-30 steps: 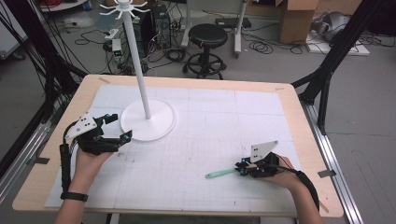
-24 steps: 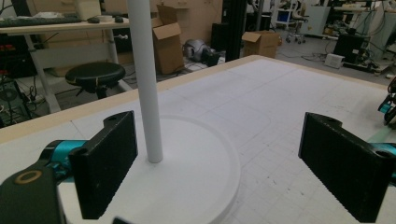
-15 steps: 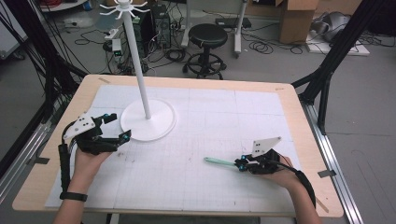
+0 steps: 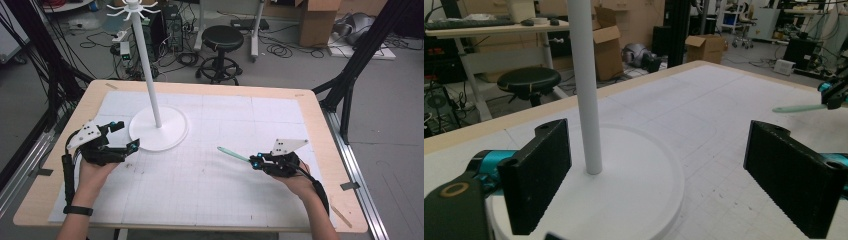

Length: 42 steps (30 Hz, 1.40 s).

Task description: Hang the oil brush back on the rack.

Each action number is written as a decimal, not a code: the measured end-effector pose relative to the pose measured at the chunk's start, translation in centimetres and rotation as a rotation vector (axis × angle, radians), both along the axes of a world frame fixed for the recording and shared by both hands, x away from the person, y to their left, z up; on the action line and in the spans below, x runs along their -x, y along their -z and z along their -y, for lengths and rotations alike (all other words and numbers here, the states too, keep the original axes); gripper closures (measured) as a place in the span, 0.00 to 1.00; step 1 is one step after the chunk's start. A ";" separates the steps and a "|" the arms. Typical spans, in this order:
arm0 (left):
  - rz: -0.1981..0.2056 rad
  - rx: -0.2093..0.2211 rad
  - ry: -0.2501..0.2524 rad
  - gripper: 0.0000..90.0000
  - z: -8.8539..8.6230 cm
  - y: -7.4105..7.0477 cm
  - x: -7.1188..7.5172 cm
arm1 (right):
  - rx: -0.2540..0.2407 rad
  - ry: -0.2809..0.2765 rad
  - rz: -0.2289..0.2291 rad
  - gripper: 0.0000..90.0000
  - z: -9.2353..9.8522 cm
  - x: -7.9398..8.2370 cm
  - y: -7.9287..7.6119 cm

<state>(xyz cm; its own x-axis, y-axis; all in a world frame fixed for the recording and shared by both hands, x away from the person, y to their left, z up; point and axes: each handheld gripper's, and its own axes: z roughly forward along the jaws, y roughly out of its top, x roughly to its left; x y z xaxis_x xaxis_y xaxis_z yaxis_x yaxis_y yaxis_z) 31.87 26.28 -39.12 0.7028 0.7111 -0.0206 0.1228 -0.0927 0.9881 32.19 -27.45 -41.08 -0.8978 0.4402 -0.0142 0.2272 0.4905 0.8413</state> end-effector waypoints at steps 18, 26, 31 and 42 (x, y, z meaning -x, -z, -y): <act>0.012 0.028 -0.014 0.14 -0.8 -0.3 0.2 | -0.219 0.092 0.155 0.93 -4.1 -2.2 -6.0; 0.016 0.032 -0.016 0.14 -1.1 -0.4 0.3 | -0.278 0.075 0.197 0.93 -5.5 -3.6 -10.3; 0.015 0.034 -0.018 0.14 -1.2 -0.4 0.3 | -0.289 0.066 0.223 0.93 -6.5 -4.3 -12.8; 0.012 0.031 -0.013 0.14 -1.3 -0.4 0.3 | -0.298 0.033 0.276 0.93 -9.2 -5.2 -18.5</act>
<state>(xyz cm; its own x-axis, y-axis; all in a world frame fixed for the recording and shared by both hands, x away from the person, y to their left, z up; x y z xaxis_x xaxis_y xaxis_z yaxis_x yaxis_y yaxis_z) 31.58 27.53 -38.70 0.6939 0.7192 -0.0350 0.1122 -0.0600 0.9919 37.38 -18.27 -22.54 -0.8634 0.4900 -0.1202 -0.0153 0.2127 0.9770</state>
